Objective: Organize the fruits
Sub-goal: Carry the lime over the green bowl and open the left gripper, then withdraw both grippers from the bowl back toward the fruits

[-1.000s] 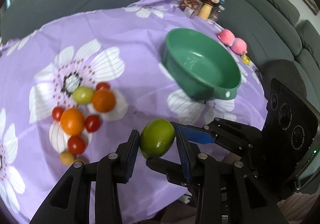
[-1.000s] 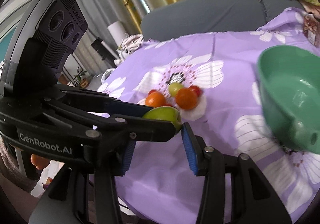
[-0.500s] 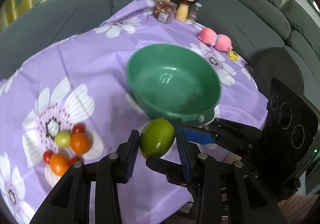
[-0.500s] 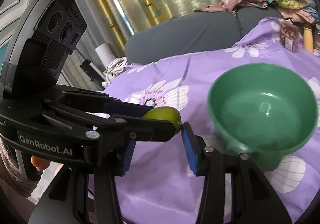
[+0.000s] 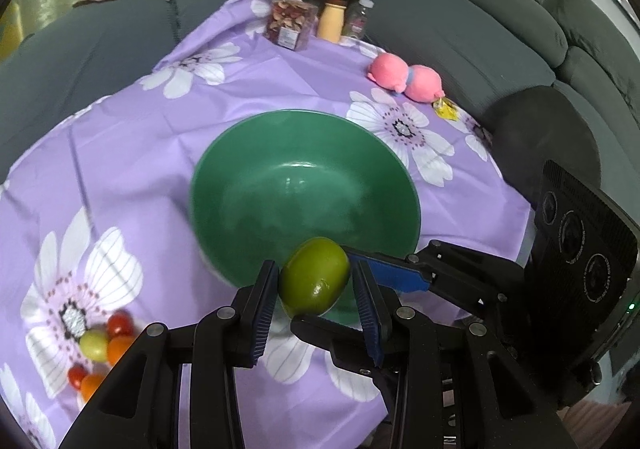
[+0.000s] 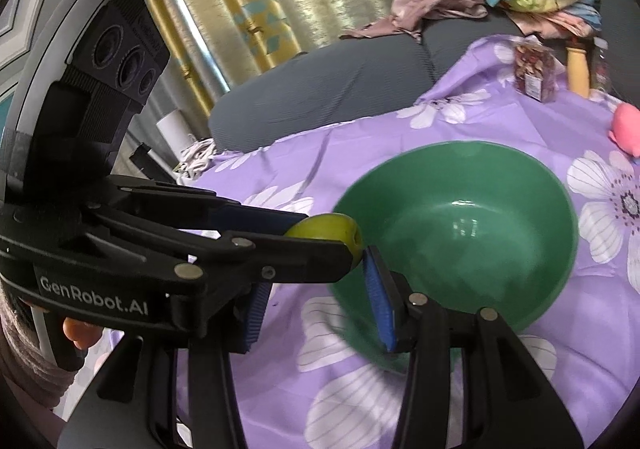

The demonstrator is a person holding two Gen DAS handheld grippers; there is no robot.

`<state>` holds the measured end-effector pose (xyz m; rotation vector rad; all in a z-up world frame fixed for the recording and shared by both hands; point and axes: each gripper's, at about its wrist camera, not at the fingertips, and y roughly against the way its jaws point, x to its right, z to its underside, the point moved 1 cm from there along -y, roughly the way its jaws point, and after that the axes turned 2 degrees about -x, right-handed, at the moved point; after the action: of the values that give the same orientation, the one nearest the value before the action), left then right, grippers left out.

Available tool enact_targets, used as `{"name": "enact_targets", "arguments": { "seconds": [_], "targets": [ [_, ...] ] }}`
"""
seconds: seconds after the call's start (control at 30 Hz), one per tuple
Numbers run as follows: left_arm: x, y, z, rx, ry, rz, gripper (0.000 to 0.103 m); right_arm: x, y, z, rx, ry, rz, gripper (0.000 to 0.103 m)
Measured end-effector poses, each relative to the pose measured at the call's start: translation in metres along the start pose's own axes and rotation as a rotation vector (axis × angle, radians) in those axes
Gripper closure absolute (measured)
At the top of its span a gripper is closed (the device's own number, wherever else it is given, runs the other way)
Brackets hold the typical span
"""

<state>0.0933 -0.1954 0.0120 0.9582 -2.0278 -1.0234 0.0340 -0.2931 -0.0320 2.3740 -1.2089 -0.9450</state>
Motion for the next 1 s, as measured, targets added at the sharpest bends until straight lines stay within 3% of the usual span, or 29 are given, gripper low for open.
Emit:
{"name": "enact_targets", "arguments": {
  "seconds": [0.43, 0.93, 1.0],
  "targets": [
    [-0.001, -0.029, -0.013, -0.048, 0.010, 0.053, 0.065, 0.025, -0.004, 0.002, -0.023, -0.041, 0.051, 0.057],
    [-0.004, -0.034, -0.015, -0.071, 0.038, 0.061, 0.065, 0.027, -0.007, 0.002, -0.033, -0.061, 0.051, 0.056],
    [-0.005, -0.033, -0.014, -0.070, 0.045, 0.051, 0.060, 0.026, -0.007, 0.003, -0.032, -0.059, 0.056, 0.053]
  ]
}}
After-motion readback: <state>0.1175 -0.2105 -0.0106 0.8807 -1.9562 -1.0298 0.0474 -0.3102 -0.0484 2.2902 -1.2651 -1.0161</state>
